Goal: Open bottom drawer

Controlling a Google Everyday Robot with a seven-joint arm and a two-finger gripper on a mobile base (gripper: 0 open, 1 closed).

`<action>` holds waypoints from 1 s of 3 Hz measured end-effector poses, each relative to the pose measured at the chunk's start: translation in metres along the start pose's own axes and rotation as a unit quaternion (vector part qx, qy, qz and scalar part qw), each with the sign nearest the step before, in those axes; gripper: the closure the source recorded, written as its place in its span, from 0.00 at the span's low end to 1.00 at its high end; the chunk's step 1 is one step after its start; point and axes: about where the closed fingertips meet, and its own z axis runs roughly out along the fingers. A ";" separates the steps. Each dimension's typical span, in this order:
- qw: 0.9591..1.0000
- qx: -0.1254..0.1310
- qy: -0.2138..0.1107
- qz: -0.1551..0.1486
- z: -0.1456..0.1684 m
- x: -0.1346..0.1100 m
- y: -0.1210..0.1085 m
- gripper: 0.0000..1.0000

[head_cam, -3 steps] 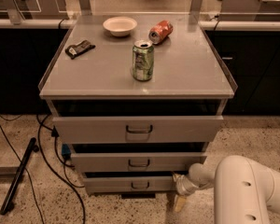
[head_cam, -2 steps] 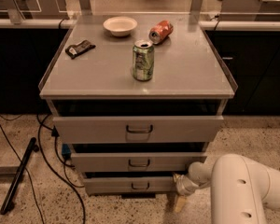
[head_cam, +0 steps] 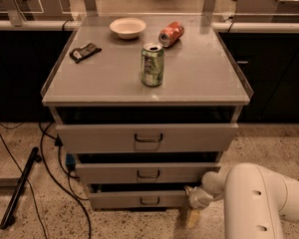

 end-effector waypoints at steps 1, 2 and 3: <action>1.000 0.000 0.000 0.000 -0.001 0.000 0.000 0.00; 0.998 -0.051 -0.014 0.033 -0.014 -0.001 0.025 0.00; 0.994 -0.088 -0.029 0.059 -0.027 -0.001 0.046 0.00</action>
Offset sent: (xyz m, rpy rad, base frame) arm -0.0485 -0.0087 0.0344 0.0647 0.2524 -0.0447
